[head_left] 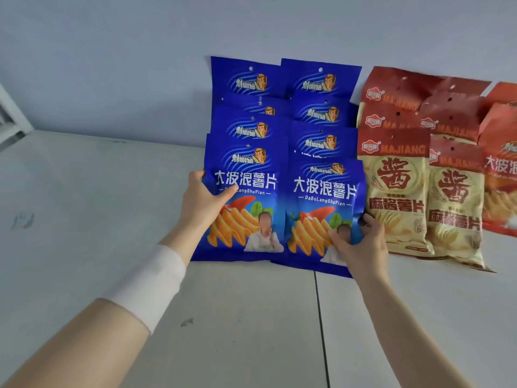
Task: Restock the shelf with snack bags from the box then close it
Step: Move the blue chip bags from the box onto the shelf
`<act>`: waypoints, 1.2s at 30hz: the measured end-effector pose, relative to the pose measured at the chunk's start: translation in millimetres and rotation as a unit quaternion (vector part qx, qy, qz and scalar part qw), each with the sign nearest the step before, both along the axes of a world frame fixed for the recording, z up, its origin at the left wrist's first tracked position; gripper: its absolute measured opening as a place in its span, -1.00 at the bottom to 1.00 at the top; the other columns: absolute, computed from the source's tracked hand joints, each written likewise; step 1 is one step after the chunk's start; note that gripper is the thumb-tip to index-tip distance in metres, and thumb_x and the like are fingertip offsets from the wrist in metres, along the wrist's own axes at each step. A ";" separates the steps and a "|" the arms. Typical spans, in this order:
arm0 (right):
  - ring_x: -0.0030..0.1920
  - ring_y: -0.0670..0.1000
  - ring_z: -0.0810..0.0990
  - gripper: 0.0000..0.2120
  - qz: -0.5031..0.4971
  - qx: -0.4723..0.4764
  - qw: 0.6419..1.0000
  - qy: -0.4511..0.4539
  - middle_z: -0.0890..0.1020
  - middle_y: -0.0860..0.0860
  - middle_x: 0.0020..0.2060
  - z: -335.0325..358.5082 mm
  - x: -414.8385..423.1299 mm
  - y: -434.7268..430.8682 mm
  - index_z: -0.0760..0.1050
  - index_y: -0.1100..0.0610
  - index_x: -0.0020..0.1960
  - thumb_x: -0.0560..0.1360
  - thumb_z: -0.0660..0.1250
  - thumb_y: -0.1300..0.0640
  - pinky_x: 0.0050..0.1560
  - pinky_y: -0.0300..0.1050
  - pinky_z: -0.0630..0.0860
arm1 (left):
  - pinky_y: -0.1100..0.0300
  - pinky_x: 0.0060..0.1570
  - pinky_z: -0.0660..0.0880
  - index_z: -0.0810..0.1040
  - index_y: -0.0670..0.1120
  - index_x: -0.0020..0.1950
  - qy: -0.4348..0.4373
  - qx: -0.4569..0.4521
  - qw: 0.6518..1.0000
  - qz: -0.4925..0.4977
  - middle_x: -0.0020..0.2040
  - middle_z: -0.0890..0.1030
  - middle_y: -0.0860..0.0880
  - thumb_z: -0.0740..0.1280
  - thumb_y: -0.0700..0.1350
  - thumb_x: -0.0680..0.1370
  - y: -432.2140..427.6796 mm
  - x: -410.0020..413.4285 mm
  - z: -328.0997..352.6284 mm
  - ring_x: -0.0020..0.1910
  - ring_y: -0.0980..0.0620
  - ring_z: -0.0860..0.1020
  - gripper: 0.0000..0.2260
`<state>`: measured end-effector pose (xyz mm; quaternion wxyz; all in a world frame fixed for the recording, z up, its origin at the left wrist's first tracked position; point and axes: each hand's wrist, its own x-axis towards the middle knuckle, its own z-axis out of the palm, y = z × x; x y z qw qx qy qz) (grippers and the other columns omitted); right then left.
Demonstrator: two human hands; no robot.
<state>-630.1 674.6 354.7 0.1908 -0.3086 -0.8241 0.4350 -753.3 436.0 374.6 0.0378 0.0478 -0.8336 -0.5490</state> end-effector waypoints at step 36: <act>-0.16 0.22 0.62 -0.58 0.726 0.445 0.484 0.204 0.64 0.14 -0.16 6.7 351.4 -503.0 0.60 0.20 -0.08 0.10 0.60 0.15 -0.25 0.03 0.54 | 0.02 0.29 0.29 0.30 -0.01 0.38 -0.295 -0.576 0.707 0.284 0.32 0.43 -0.05 0.21 0.10 0.57 -371.3 677.4 8.0 0.31 -0.08 0.38 -0.58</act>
